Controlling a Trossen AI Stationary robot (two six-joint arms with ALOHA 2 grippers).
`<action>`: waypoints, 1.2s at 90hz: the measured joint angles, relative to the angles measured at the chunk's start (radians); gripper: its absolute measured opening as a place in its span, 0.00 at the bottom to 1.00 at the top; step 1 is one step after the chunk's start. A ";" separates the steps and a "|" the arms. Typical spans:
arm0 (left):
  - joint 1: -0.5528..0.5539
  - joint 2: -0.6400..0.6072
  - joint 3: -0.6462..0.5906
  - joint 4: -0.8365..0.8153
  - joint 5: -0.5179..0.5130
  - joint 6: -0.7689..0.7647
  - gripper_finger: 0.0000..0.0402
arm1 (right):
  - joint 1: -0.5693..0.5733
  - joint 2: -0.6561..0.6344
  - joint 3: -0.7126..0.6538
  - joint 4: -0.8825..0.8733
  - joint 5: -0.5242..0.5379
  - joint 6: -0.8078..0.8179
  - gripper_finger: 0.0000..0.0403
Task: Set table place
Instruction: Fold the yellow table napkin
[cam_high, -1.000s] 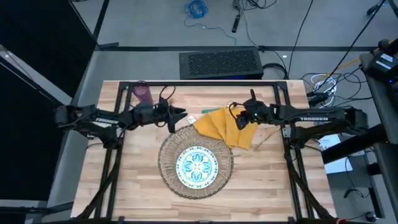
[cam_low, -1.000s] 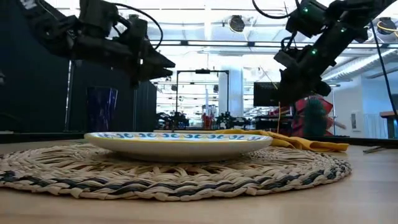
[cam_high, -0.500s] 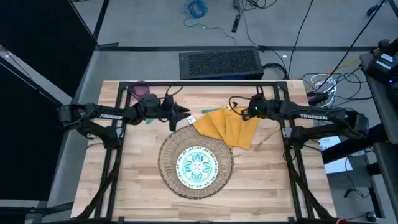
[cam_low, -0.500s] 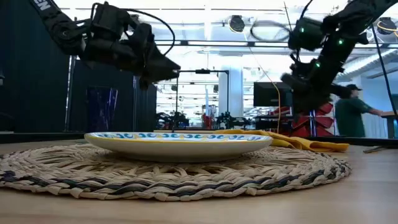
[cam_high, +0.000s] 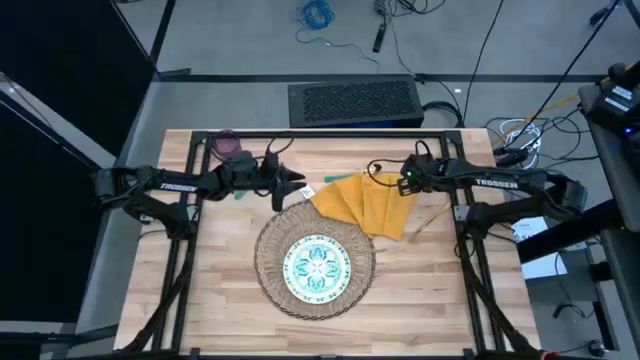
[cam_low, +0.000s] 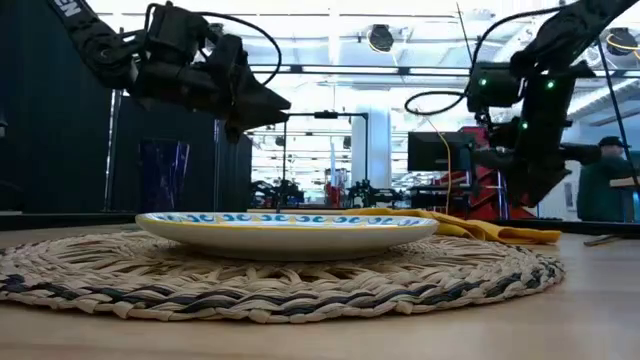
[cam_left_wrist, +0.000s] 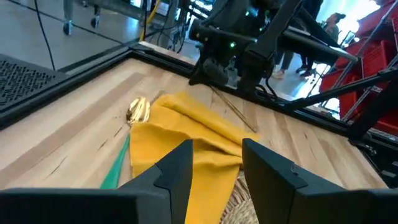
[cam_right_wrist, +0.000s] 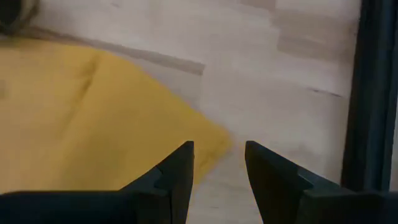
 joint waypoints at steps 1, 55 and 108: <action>0.000 0.000 0.000 0.000 0.000 0.000 0.30 | 0.000 0.006 0.000 0.004 -0.001 -0.003 0.32; 0.000 0.000 0.000 -0.002 0.023 -0.004 0.30 | -0.026 0.130 0.000 0.046 -0.049 -0.055 0.32; 0.000 0.000 0.000 -0.002 0.037 -0.010 0.30 | -0.089 0.134 0.000 0.081 -0.070 -0.122 0.32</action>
